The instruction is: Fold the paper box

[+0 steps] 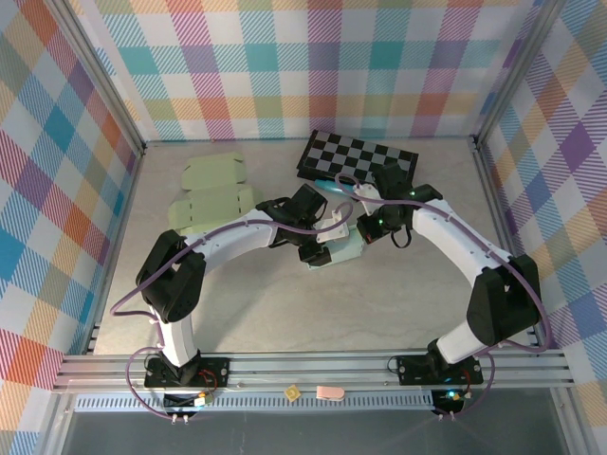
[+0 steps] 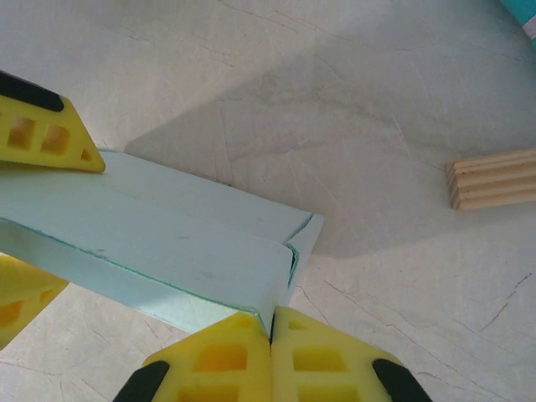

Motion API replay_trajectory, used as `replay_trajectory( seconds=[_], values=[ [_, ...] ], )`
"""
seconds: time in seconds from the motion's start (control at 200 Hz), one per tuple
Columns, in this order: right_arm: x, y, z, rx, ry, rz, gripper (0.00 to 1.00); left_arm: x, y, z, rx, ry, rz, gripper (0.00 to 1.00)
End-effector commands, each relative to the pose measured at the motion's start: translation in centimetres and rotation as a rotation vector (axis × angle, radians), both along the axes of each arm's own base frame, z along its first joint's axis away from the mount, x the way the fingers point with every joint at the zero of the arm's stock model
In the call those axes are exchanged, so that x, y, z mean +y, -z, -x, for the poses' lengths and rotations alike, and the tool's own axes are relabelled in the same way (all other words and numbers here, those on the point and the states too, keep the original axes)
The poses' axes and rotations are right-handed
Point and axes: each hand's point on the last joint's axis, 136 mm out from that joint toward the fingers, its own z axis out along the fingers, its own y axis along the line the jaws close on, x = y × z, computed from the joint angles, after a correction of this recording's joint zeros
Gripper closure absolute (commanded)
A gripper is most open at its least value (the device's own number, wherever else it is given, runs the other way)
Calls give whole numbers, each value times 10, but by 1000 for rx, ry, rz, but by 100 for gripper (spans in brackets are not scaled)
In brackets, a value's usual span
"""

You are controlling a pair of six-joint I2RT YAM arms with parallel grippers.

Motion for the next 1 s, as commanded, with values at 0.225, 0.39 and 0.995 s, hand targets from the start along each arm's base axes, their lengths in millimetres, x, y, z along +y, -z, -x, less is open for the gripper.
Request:
replay_trajectory(
  seconds=[0.225,0.39,0.995],
  values=[
    [10,-1,4,71,61,-26,100,0,-3,-9,9,-32,6,44],
    [10,1,6,79,113,-22,100,1,-3,-9,11,-37,1,45],
    [10,-4,5,149,263,-33,100,2,-2,-10,18,-54,-7,46]
  ],
)
